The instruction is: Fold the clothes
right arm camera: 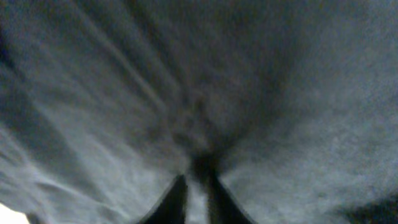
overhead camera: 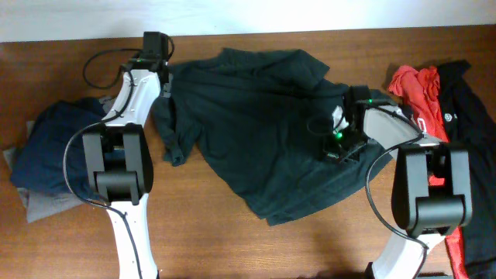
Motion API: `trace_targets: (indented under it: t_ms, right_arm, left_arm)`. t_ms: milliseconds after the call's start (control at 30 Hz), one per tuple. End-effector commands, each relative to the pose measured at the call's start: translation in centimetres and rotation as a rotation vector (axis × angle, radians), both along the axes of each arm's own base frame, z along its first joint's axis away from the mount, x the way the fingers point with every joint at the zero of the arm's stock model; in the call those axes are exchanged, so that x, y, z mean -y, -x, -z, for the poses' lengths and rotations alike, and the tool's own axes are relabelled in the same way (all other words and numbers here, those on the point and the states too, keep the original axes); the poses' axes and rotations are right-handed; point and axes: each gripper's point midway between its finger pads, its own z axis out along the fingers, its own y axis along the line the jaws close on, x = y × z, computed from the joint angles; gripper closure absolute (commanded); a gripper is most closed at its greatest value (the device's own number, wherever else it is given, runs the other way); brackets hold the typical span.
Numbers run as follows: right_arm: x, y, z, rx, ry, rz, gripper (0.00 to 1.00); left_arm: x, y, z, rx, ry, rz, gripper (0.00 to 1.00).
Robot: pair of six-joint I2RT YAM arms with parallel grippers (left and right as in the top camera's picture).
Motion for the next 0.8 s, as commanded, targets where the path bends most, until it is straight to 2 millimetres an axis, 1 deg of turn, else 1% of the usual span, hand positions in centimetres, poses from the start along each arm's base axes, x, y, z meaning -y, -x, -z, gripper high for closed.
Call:
trace_targets:
  t_ms: [0, 100, 167, 233, 333, 367, 400, 433, 467, 533, 600, 667, 767]
  right_arm:
    - [3.8, 1.4, 2.0, -0.058, 0.190, 0.120, 0.92]
    - [7.0, 0.9, 2.3, -0.041, 0.289, 0.192, 0.93]
    - [9.7, -0.3, 2.3, 0.007, 0.339, 0.250, 0.94]
    - [12.1, -1.6, 2.1, 0.060, 0.360, 0.313, 0.94]
    - [15.5, -3.5, 1.2, 0.136, 0.361, 0.407, 0.94]
    - [16.3, -4.1, 0.8, 0.159, 0.349, 0.421, 0.94]
    - [16.9, -4.8, 0.3, 0.190, 0.326, 0.405, 0.94]
    - [17.2, -5.4, -0.2, 0.218, 0.302, 0.377, 0.93]
    - [17.3, -5.8, -0.7, 0.239, 0.280, 0.354, 0.89]
    - [16.8, -6.7, -2.1, 0.278, 0.200, 0.300, 0.77]
    - [16.0, -7.4, -3.8, 0.305, 0.125, 0.269, 0.67]
    - [15.5, -7.9, -5.6, 0.332, 0.080, 0.245, 0.62]
    - [14.6, -8.4, -8.4, 0.363, 0.030, 0.235, 0.59]
  left_arm:
    - [-0.4, 0.5, 0.5, -0.021, -0.013, -0.018, 0.49]
    - [-0.9, 1.0, 0.7, -0.046, -0.013, -0.025, 0.50]
    - [-0.8, 1.2, 0.9, -0.055, 0.000, -0.022, 0.50]
    - [-0.2, 1.2, 1.1, -0.059, 0.036, -0.006, 0.50]
    - [1.0, 1.4, 1.6, -0.075, 0.102, 0.023, 0.42]
    - [1.4, 1.5, 1.6, -0.085, 0.124, 0.032, 0.40]
    - [1.8, 1.6, 1.6, -0.093, 0.146, 0.041, 0.36]
    - [2.0, 1.7, 1.6, -0.099, 0.162, 0.047, 0.33]
    - [2.3, 1.8, 1.5, -0.105, 0.177, 0.053, 0.32]
    - [2.8, 2.1, 1.1, -0.115, 0.206, 0.065, 0.32]
    - [3.6, 2.4, 0.3, -0.124, 0.248, 0.082, 0.32]
    - [4.9, 3.1, -0.4, -0.143, 0.319, 0.108, 0.32]
    - [7.7, 4.9, -1.8, -0.190, 0.475, 0.161, 0.31]
